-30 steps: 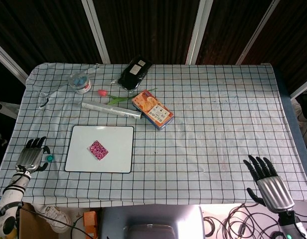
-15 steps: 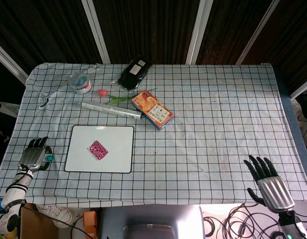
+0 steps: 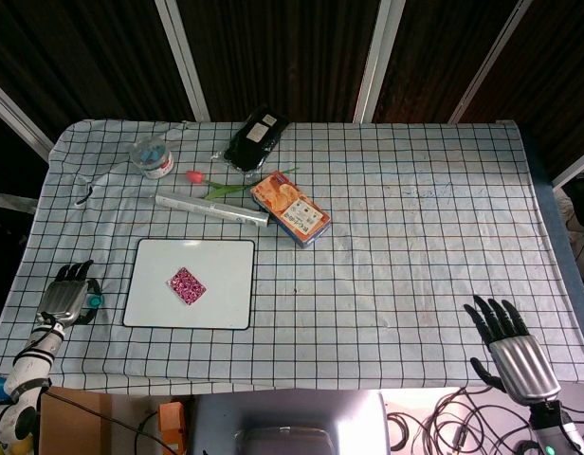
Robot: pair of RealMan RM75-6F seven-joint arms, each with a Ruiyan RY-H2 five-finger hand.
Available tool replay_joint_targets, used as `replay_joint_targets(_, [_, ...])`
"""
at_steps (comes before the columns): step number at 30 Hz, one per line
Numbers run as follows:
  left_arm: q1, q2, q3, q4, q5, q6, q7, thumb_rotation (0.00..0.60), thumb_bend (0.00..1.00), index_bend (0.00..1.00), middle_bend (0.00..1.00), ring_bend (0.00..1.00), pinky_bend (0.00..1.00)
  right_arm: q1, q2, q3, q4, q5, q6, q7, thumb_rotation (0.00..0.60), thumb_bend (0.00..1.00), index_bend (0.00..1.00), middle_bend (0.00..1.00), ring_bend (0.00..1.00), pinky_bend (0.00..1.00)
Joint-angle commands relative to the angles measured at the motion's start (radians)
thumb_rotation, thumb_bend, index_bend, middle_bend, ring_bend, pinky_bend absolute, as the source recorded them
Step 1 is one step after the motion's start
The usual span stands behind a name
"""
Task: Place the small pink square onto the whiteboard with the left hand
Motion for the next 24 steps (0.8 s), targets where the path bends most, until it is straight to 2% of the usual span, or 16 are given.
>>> replay_joint_targets(1, [-0.004, -0.003, -0.006, 0.007, 0.000, -0.005, -0.002, 0.600, 0.33, 0.46, 0.00, 0.00, 0.02, 0.000, 0.000, 0.000, -0.001, 0.001, -0.002, -0.002, 0.600, 0.25, 0.00, 0.00, 0.00, 0.05])
replay_joint_targets(16, [-0.001, -0.013, -0.010, 0.038, 0.011, -0.018, -0.031, 0.600, 0.33, 0.52, 0.00, 0.00, 0.02, 0.001, -0.002, 0.001, -0.001, 0.004, -0.003, -0.005, 0.600, 0.25, 0.00, 0.00, 0.00, 0.05])
replay_joint_targets(24, [0.003, 0.020, -0.025, -0.003, 0.018, 0.011, -0.035, 0.600, 0.33, 0.53, 0.00, 0.00, 0.02, 0.000, -0.001, 0.001, -0.001, 0.003, 0.000, -0.002, 0.600, 0.25, 0.00, 0.00, 0.00, 0.05])
